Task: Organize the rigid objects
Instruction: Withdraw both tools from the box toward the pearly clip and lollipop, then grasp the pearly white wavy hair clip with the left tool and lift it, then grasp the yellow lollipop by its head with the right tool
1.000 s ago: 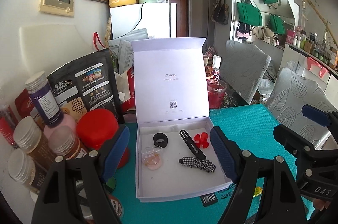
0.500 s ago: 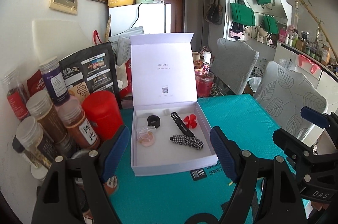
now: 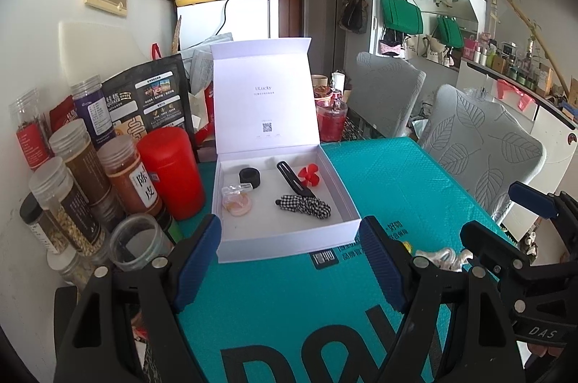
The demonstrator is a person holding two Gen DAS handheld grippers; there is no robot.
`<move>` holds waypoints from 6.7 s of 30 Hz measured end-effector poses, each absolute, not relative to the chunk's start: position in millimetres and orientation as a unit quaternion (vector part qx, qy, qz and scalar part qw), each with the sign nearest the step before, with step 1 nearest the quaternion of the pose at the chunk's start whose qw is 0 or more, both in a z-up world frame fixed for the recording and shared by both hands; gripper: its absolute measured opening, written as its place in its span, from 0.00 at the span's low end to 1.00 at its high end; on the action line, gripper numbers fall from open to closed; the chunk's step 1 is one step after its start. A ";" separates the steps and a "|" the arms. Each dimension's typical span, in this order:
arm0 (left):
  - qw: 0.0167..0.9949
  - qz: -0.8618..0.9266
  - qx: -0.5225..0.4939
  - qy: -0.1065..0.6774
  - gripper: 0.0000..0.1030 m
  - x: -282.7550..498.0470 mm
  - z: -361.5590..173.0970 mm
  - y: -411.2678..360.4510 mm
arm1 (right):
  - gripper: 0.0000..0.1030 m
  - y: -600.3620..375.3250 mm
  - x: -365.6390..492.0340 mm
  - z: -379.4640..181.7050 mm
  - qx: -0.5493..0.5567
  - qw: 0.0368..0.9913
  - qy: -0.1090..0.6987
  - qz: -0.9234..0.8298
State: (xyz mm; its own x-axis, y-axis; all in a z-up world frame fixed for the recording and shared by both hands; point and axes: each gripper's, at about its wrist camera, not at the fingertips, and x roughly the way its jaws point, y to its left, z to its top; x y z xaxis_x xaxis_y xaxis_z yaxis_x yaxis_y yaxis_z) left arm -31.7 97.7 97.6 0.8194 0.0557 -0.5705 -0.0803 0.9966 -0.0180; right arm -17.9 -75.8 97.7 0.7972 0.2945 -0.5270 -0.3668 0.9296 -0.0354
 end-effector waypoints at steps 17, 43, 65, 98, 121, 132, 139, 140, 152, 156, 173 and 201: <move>0.943 -0.013 -0.047 0.329 0.77 -35.5 58.9 66.0 | 0.93 -123.7 -32.9 62.1 -0.047 0.946 0.294 0.132; 0.898 -0.141 0.033 0.416 0.77 44.1 -1.4 -76.6 | 0.94 -255.7 4.7 -9.7 0.033 0.929 0.365 0.052; 0.829 -0.228 0.112 0.499 0.78 107.0 -64.1 -133.9 | 0.94 -303.3 35.3 -37.1 0.071 0.911 0.404 0.028; 0.881 -0.086 0.003 0.466 0.58 19.1 -31.1 12.6 | 0.94 -192.7 50.6 -47.6 0.030 0.893 0.423 0.150; 0.870 -0.062 -0.057 0.486 0.58 33.6 -58.9 79.4 | 1.00 -81.6 105.7 -80.7 -0.136 0.862 0.434 0.222; 0.861 -0.062 -0.065 0.500 0.58 44.1 -69.8 82.5 | 1.00 -61.8 107.4 -91.1 -0.197 0.846 0.413 0.275; 0.862 -0.060 -0.068 0.498 0.58 43.3 -70.3 83.9 | 1.00 -67.8 112.2 -92.3 -0.174 0.842 0.420 0.291; 0.862 -0.060 -0.068 0.498 0.58 42.9 -70.4 83.9 | 0.99 -68.8 112.1 -92.6 -0.171 0.841 0.421 0.292; 0.860 -0.059 -0.070 0.501 0.58 42.6 -71.7 84.2 | 0.98 -66.7 113.0 -91.4 -0.180 0.846 0.412 0.286; 0.860 -0.058 -0.075 0.502 0.58 43.0 -71.6 86.0 | 0.95 -65.9 113.5 -91.6 -0.184 0.844 0.411 0.290; 0.860 -0.056 -0.080 0.502 0.58 40.5 -72.1 85.8 | 0.76 -70.1 109.3 -90.7 -0.158 0.843 0.417 0.301; 0.877 -0.051 -0.072 0.473 0.58 3.7 -43.1 85.2 | 0.77 -97.0 63.6 -53.9 -0.087 0.871 0.413 0.251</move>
State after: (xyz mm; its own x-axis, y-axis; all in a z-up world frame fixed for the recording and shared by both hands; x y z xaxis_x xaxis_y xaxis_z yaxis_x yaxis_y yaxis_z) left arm 3.7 85.2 -43.1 0.5478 -0.1573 -0.8217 0.0208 0.9844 -0.1746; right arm 63.6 -97.0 -53.9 0.5324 0.3647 -0.7639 -0.5092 0.8589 0.0551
